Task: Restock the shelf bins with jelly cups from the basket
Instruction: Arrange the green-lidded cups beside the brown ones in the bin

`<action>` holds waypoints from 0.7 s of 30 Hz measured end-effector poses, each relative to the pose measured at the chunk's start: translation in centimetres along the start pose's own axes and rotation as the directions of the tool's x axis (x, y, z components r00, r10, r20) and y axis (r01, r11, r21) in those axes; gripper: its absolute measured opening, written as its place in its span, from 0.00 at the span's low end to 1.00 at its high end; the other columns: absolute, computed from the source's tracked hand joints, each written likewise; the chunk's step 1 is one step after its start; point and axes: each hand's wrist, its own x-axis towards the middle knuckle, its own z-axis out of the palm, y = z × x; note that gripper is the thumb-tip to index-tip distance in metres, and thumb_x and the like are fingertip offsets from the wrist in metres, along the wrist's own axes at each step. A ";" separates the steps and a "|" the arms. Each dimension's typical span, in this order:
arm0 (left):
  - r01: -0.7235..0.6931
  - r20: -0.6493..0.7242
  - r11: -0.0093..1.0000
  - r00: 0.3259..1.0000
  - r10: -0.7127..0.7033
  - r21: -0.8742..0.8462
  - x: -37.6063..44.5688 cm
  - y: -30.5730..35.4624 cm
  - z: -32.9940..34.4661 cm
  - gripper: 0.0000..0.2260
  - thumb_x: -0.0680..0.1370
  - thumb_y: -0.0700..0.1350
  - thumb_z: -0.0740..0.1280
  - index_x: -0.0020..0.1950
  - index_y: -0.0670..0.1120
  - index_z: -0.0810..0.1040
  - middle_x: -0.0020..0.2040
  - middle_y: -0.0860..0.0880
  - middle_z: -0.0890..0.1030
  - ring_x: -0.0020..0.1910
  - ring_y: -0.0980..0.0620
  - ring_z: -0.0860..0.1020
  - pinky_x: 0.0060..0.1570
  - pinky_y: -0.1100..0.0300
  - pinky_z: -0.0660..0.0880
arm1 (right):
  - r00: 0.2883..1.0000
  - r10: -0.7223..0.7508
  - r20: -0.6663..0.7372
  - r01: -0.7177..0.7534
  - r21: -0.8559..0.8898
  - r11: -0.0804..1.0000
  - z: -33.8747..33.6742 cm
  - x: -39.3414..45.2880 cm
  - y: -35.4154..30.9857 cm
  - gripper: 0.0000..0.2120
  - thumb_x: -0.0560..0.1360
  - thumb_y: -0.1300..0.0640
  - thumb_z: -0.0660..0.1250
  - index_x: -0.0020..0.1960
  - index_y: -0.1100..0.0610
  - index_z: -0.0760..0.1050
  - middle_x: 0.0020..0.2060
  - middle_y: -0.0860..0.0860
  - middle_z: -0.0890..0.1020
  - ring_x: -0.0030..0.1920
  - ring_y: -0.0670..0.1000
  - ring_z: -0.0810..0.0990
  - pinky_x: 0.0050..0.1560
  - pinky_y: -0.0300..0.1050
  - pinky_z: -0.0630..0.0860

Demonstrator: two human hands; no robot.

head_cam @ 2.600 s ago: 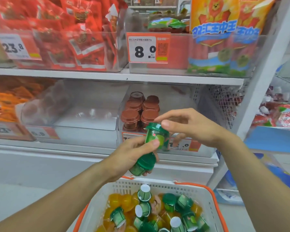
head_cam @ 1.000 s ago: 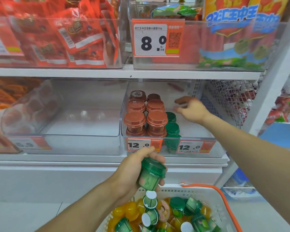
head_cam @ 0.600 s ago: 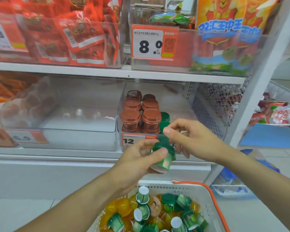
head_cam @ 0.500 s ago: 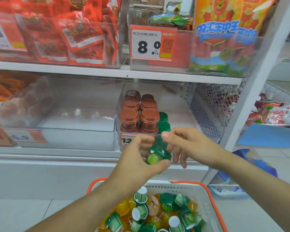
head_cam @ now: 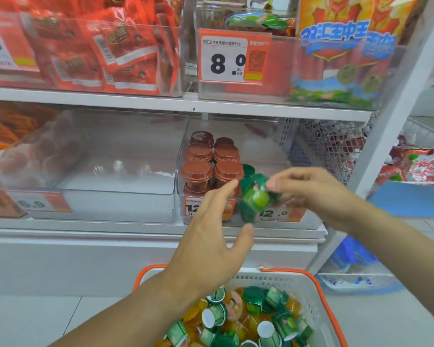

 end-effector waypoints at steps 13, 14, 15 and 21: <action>0.052 0.152 0.975 0.985 -0.086 0.214 -0.2 -3.4 1.4 0.31 0.79 0.53 0.64 0.77 0.63 0.52 0.73 0.69 0.43 0.76 0.59 0.53 0.73 0.56 0.63 | 0.827 0.268 -0.493 -0.208 0.175 0.962 -2.5 21.9 6.3 0.25 0.69 0.52 0.78 0.61 0.62 0.77 0.51 0.55 0.83 0.43 0.50 0.81 0.43 0.45 0.81; 0.047 0.147 0.975 0.986 -0.080 0.218 -0.2 -3.5 1.4 0.30 0.79 0.53 0.64 0.77 0.64 0.52 0.73 0.69 0.43 0.76 0.61 0.53 0.72 0.58 0.64 | 0.846 0.248 -0.473 -0.244 0.070 0.967 -2.4 22.4 6.2 0.22 0.72 0.50 0.75 0.60 0.61 0.77 0.50 0.55 0.82 0.42 0.50 0.79 0.40 0.43 0.79; 0.048 0.141 0.975 0.987 -0.080 0.218 -0.1 -3.6 1.4 0.30 0.79 0.53 0.63 0.77 0.64 0.52 0.73 0.69 0.43 0.75 0.62 0.55 0.69 0.60 0.66 | 0.861 0.229 -0.454 -0.262 -0.009 0.965 -2.2 22.8 6.1 0.19 0.75 0.48 0.72 0.59 0.60 0.78 0.50 0.55 0.81 0.41 0.50 0.77 0.38 0.41 0.75; 0.030 0.170 0.989 0.984 -0.055 0.147 0.1 -3.7 1.6 0.25 0.78 0.51 0.64 0.68 0.72 0.58 0.68 0.73 0.50 0.61 0.73 0.63 0.46 0.81 0.65 | 0.931 0.196 -0.307 -0.241 -0.114 0.964 -1.6 24.2 7.2 0.18 0.72 0.59 0.74 0.61 0.62 0.80 0.54 0.54 0.82 0.51 0.51 0.80 0.59 0.48 0.80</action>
